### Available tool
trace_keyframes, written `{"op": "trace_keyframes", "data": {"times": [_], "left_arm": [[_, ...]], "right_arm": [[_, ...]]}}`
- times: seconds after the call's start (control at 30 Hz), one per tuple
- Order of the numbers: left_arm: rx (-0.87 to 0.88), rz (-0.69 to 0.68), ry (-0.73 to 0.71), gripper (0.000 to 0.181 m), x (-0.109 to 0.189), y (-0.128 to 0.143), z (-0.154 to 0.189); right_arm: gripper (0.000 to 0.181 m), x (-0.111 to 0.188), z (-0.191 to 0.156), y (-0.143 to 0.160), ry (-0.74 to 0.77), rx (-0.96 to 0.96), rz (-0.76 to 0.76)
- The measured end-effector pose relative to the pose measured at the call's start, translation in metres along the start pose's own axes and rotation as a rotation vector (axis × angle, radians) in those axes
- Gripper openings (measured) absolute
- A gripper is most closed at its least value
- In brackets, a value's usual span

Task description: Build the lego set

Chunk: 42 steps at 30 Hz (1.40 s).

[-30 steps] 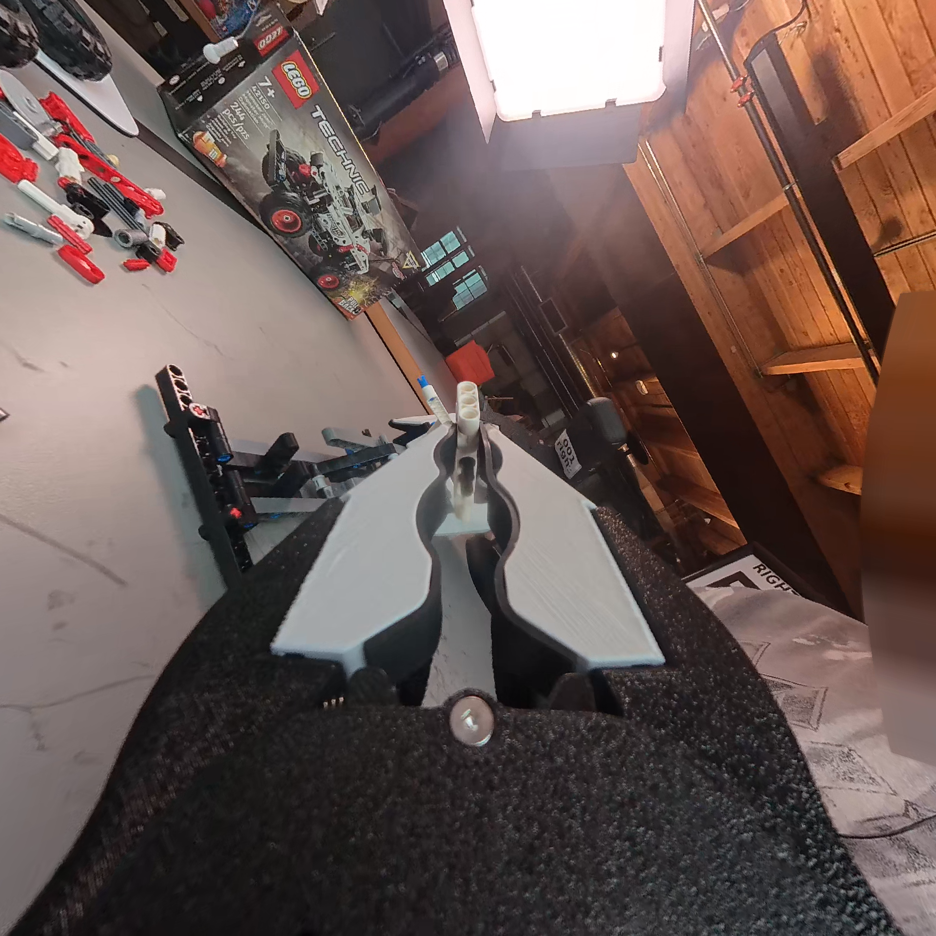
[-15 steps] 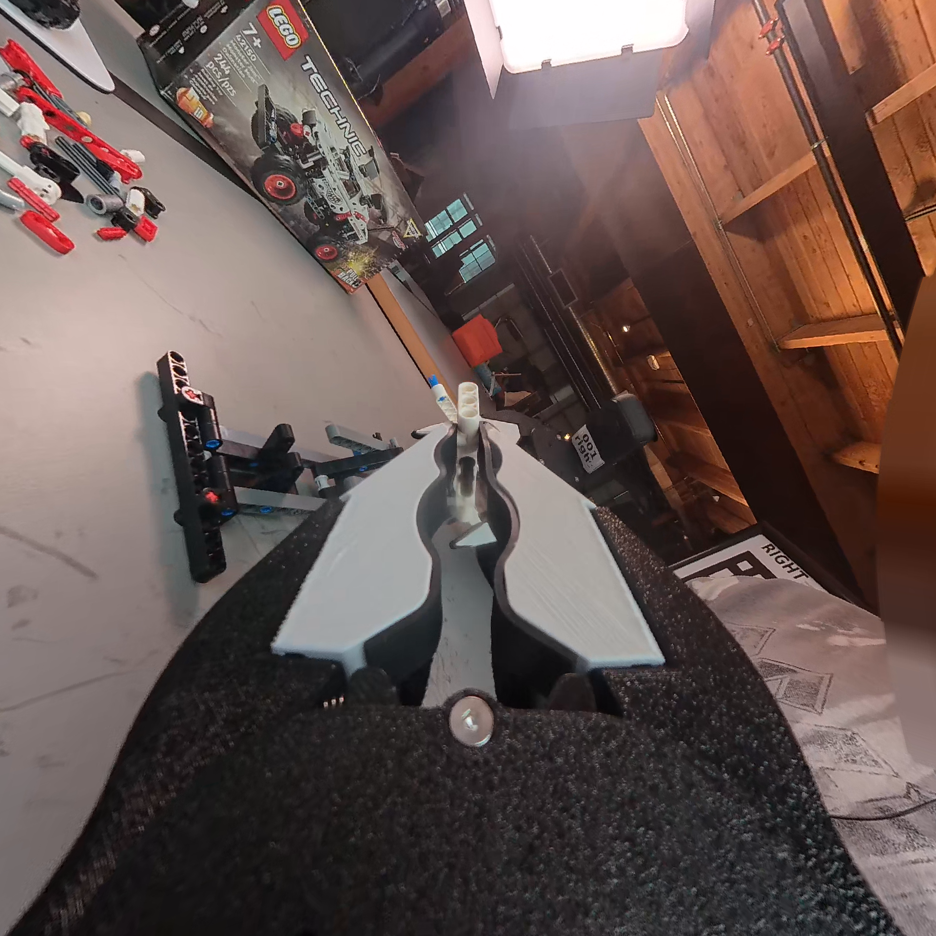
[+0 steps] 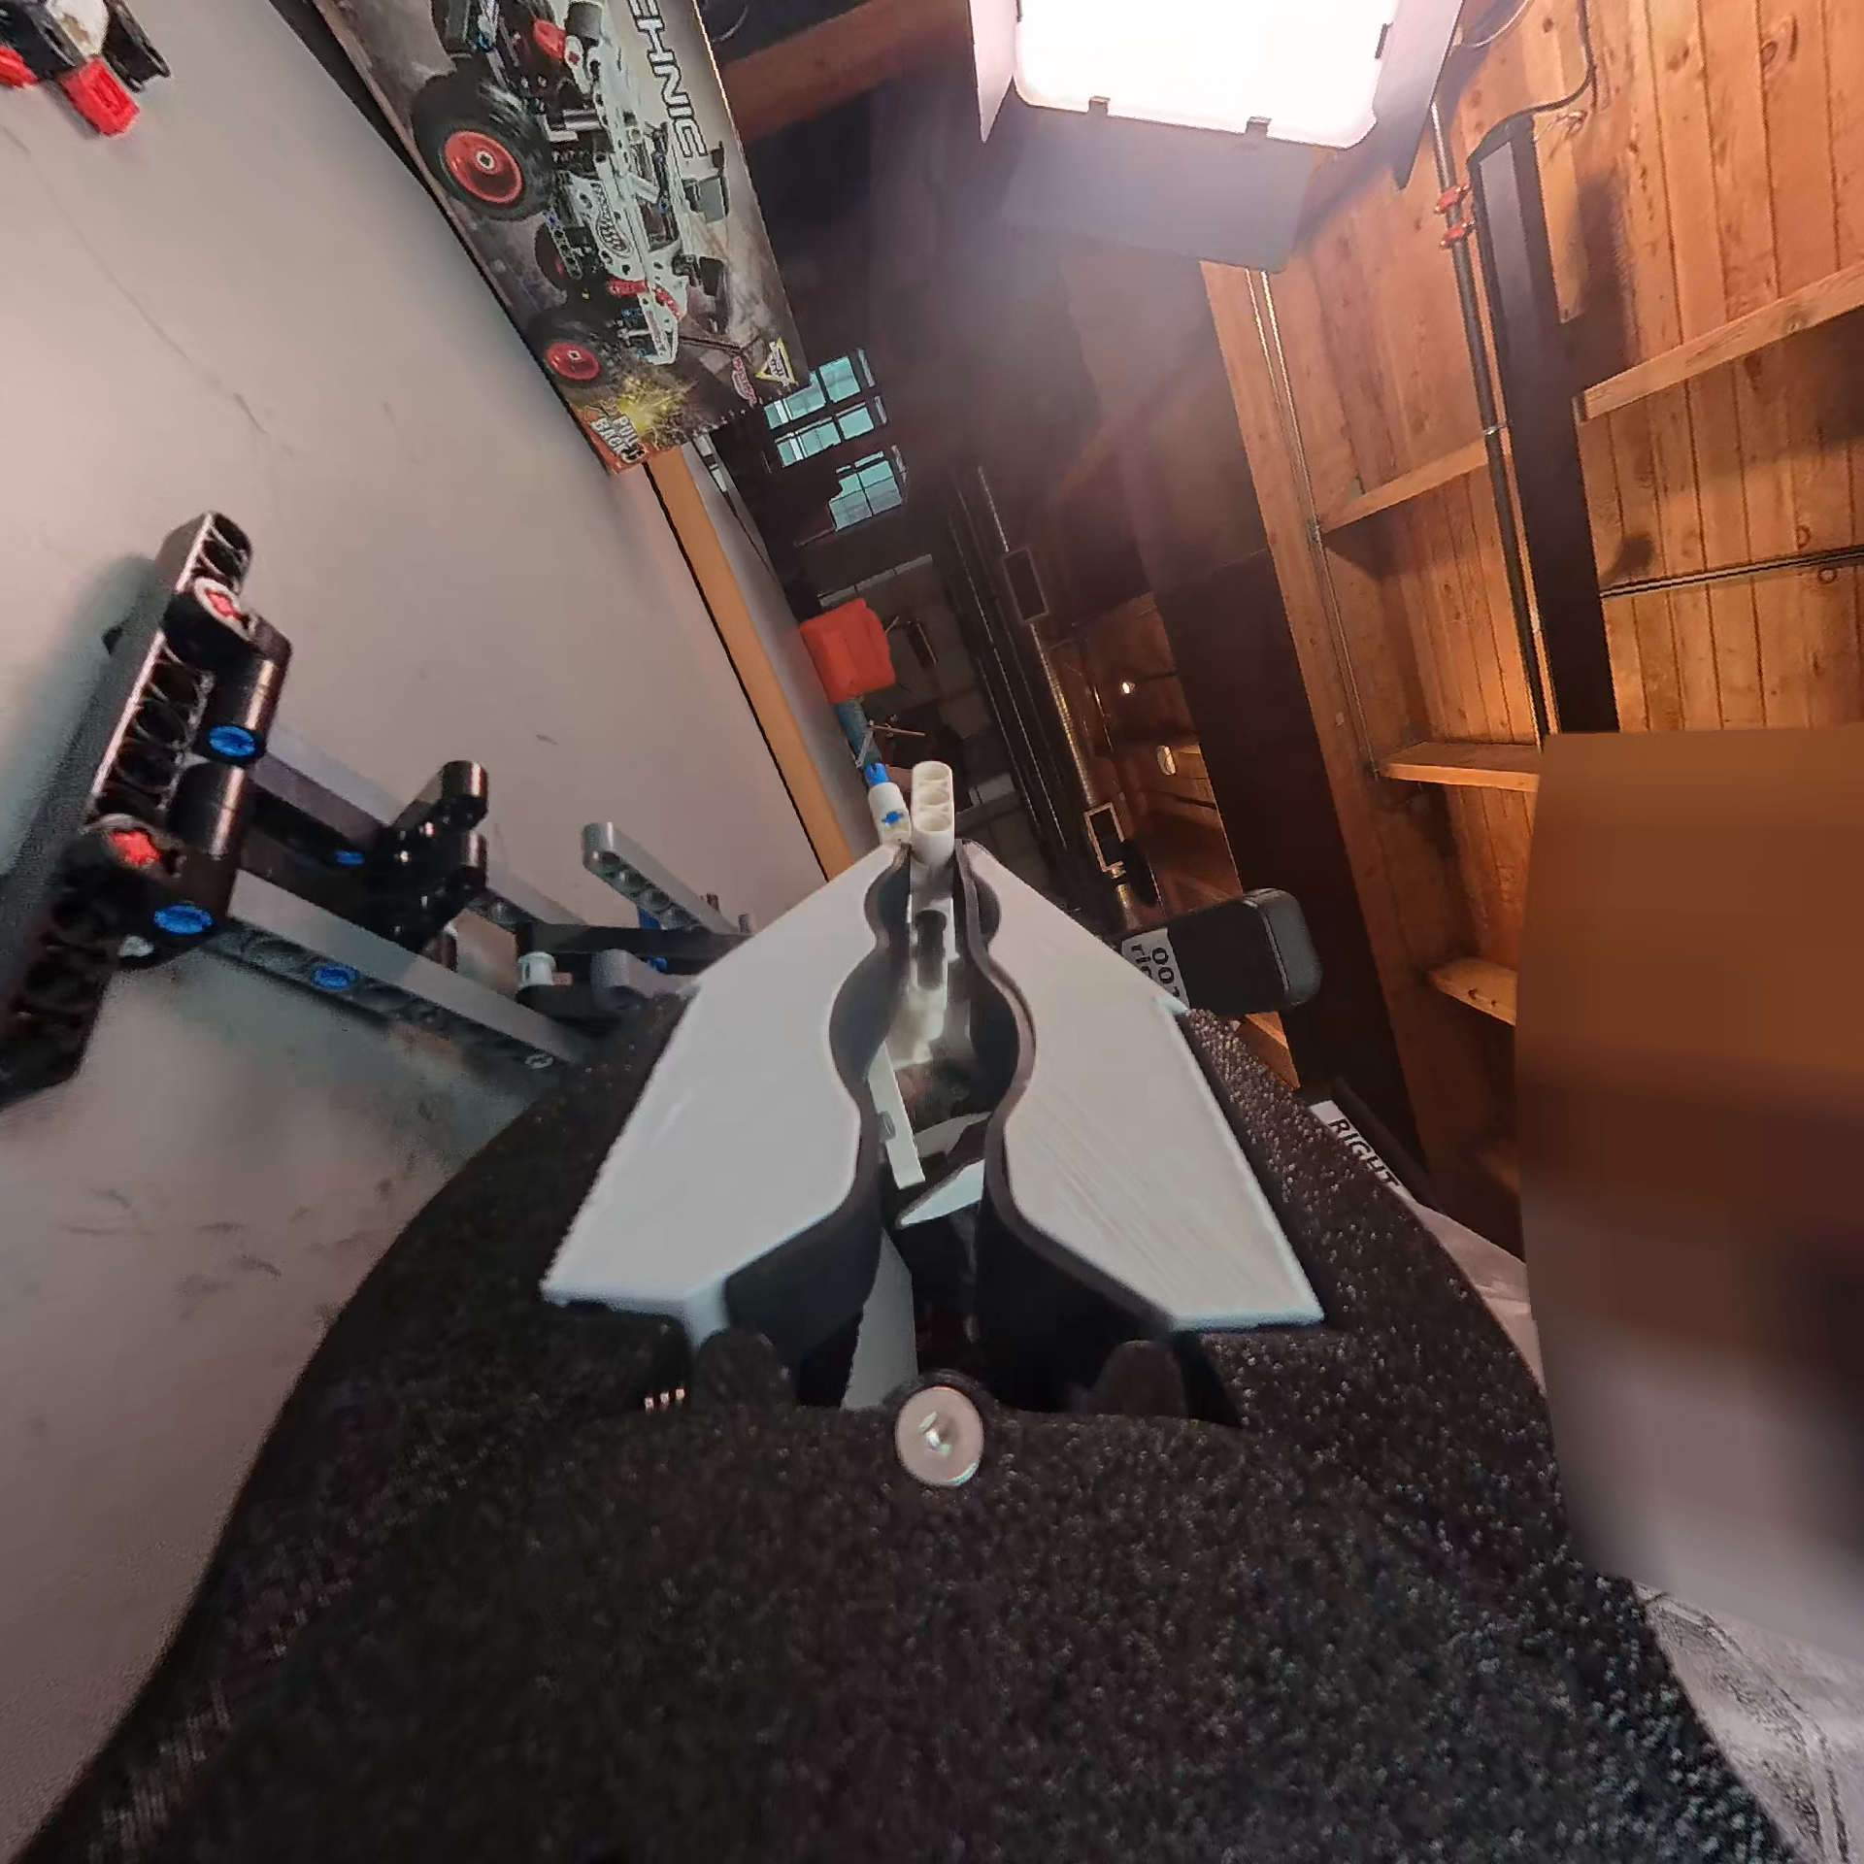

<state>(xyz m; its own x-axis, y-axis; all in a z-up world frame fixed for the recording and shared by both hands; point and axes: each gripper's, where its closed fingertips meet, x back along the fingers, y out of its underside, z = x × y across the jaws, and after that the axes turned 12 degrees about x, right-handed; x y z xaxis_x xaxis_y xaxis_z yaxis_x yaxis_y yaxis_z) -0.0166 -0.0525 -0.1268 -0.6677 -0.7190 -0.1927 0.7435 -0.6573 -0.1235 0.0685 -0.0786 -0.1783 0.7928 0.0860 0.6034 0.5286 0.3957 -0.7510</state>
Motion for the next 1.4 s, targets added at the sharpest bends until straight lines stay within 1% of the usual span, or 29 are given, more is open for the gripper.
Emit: {"op": "trace_keyframes", "data": {"times": [0.03,0.07,0.17,0.33,0.47,0.57,0.63,0.7,0.77,0.83,1.0,1.07,1.1,1.13,1.17,1.2,1.27,1.3,1.4], "left_arm": [[0.008,0.000,0.001,0.007,0.000,0.000,-0.001],[0.015,0.001,-0.001,0.006,0.000,0.000,-0.001],[0.027,0.001,-0.006,0.006,0.000,0.001,-0.001],[0.039,-0.002,-0.018,0.006,0.002,0.004,-0.001],[0.031,0.009,-0.037,0.005,0.006,0.001,-0.003],[0.016,0.018,-0.046,0.006,0.008,-0.001,-0.004],[0.013,0.019,-0.047,0.006,0.007,-0.002,-0.004],[0.013,0.018,-0.047,0.006,0.006,-0.001,-0.004],[0.021,0.023,-0.034,0.006,0.006,0.000,-0.003],[0.024,0.025,-0.028,0.006,0.005,0.002,-0.001],[0.082,0.021,0.036,0.006,-0.002,0.010,0.009],[0.080,0.032,0.019,0.007,-0.005,0.013,0.006],[0.077,0.040,0.011,0.007,-0.006,0.014,0.005],[0.071,0.050,0.000,0.007,-0.007,0.014,0.003],[0.061,0.057,-0.013,0.007,-0.008,0.014,0.002],[0.051,0.064,-0.024,0.006,-0.009,0.014,0.000],[0.030,0.075,-0.042,0.006,-0.010,0.013,-0.001],[0.017,0.073,-0.052,0.006,-0.010,0.014,-0.001],[-0.021,0.083,-0.081,0.006,-0.012,0.013,-0.002]], "right_arm": [[0.073,0.002,-0.005,-0.004,-0.036,0.011,0.023],[0.071,0.004,-0.008,-0.009,-0.064,0.013,0.048],[0.068,0.007,-0.009,-0.010,-0.137,-0.008,0.057],[0.069,0.013,-0.003,-0.009,-0.260,-0.039,0.066],[0.071,0.019,-0.004,-0.003,-0.337,-0.007,0.042],[0.071,0.025,0.013,-0.002,-0.249,0.005,0.051],[0.060,0.031,0.026,-0.016,-0.175,-0.016,0.131],[0.044,0.035,0.039,-0.034,-0.084,-0.012,0.220],[0.033,0.034,0.047,-0.044,-0.016,0.010,0.249],[0.032,0.025,0.048,-0.046,0.001,-0.010,0.228],[0.036,0.003,0.051,-0.039,-0.047,-0.121,0.200],[0.036,-0.002,0.047,-0.036,-0.108,-0.162,0.207],[0.036,-0.003,0.042,-0.035,-0.163,-0.186,0.209],[0.033,-0.003,0.039,-0.035,-0.206,-0.218,0.222],[0.038,-0.002,0.037,-0.036,-0.241,-0.235,0.236],[0.043,-0.001,0.035,-0.035,-0.268,-0.235,0.243],[0.046,0.001,0.031,-0.030,-0.297,-0.223,0.234],[0.047,0.001,0.030,-0.029,-0.286,-0.215,0.233],[0.040,-0.001,0.022,-0.031,-0.277,-0.195,0.237]]}}
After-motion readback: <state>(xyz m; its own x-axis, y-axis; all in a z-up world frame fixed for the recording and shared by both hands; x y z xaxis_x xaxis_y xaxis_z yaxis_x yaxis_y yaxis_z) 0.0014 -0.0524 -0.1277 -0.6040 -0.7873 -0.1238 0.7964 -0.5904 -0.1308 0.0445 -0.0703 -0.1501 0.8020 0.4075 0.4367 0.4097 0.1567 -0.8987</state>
